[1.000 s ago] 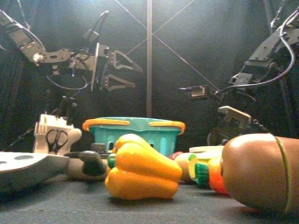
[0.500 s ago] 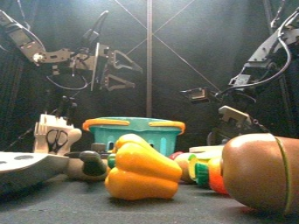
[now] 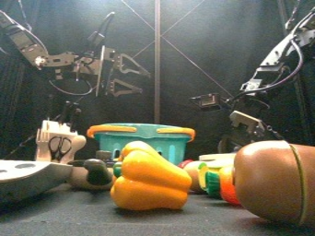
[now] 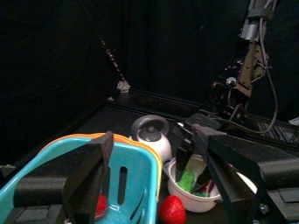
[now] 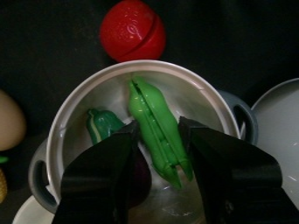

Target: Grab pea

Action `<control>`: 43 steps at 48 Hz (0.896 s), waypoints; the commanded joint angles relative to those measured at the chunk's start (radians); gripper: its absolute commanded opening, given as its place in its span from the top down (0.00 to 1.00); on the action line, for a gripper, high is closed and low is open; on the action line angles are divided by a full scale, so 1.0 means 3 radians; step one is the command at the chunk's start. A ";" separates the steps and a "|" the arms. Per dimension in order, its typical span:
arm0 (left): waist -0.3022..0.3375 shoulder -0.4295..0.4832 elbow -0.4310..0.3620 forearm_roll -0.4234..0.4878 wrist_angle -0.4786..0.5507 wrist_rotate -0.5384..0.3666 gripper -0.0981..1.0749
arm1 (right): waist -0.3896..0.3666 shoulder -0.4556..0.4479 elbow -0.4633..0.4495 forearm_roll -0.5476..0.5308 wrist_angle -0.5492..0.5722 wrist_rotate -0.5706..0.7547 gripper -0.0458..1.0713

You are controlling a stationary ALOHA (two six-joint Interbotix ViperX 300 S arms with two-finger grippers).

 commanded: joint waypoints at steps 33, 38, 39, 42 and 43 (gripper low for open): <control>-0.0005 -0.0005 -0.0036 0.0000 -0.0031 0.0005 0.04 | -0.0051 0.0251 -0.0031 0.0051 0.0072 -0.0010 0.18; -0.0005 -0.0005 -0.0036 0.0000 -0.0020 0.0005 0.04 | -0.0051 0.0240 -0.0026 0.0046 0.0066 -0.0010 0.19; -0.0005 -0.0005 -0.0036 0.0000 -0.0020 0.0005 0.04 | -0.0051 0.0240 -0.0026 0.0046 0.0066 -0.0005 0.19; -0.0005 -0.0005 -0.0036 0.0000 -0.0020 0.0005 0.04 | -0.0051 0.0230 -0.0031 0.0046 0.0066 -0.0005 0.21; -0.0005 -0.0005 -0.0036 0.0000 -0.0020 0.0005 0.04 | -0.0051 0.0230 -0.0031 0.0046 0.0066 -0.0010 0.22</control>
